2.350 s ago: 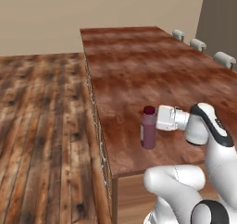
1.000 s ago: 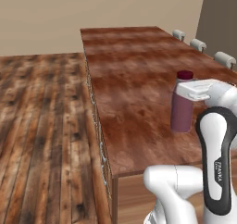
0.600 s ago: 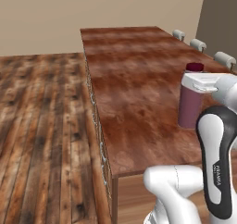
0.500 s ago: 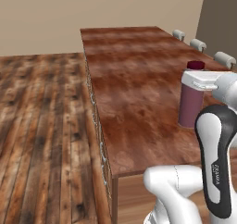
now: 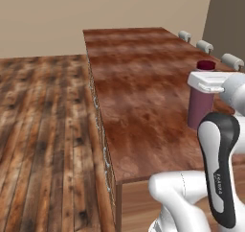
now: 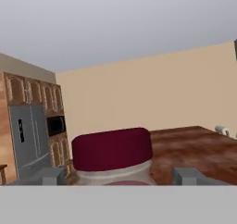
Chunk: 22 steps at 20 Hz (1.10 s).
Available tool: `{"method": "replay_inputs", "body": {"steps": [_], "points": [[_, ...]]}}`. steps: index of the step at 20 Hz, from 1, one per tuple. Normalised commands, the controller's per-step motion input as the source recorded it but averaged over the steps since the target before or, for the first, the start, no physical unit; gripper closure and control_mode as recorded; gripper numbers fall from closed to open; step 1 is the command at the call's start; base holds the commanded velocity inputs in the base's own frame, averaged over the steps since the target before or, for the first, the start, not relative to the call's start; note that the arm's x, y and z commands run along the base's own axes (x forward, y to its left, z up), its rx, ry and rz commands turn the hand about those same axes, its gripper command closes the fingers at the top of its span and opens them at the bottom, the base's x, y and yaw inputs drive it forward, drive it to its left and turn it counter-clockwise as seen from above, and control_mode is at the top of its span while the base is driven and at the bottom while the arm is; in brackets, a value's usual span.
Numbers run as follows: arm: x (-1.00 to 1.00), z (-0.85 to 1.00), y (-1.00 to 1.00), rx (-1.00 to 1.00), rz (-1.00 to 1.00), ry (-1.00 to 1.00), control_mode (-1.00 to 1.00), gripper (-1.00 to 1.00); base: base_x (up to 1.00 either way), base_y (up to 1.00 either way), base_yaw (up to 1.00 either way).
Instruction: Pick the juice from the counter and place it in the open cabinet.
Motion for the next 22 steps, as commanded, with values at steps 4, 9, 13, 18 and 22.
{"method": "replay_inputs", "body": {"steps": [4, 9, 13, 18, 22], "points": [[-0.03, 0.00, 0.00, -0.02, -0.06, -0.01, -1.00, 1.00, 0.00, 0.00, 0.00], [-0.04, 0.00, 0.00, 0.00, -0.01, 0.00, 1.00, 1.00, -0.11, -0.02, -0.07], [0.00, 0.00, 0.00, 0.00, 0.00, 0.00, 1.00, 1.00, -0.21, -0.21, -0.32], [0.00, 0.00, 0.00, 0.00, 0.00, 0.00, 1.00, 1.00, -0.21, -0.38, -0.53], [0.00, 0.00, 0.00, 0.00, 0.00, 0.00, 1.00, 1.00, -0.12, -0.43, -0.71]]}}
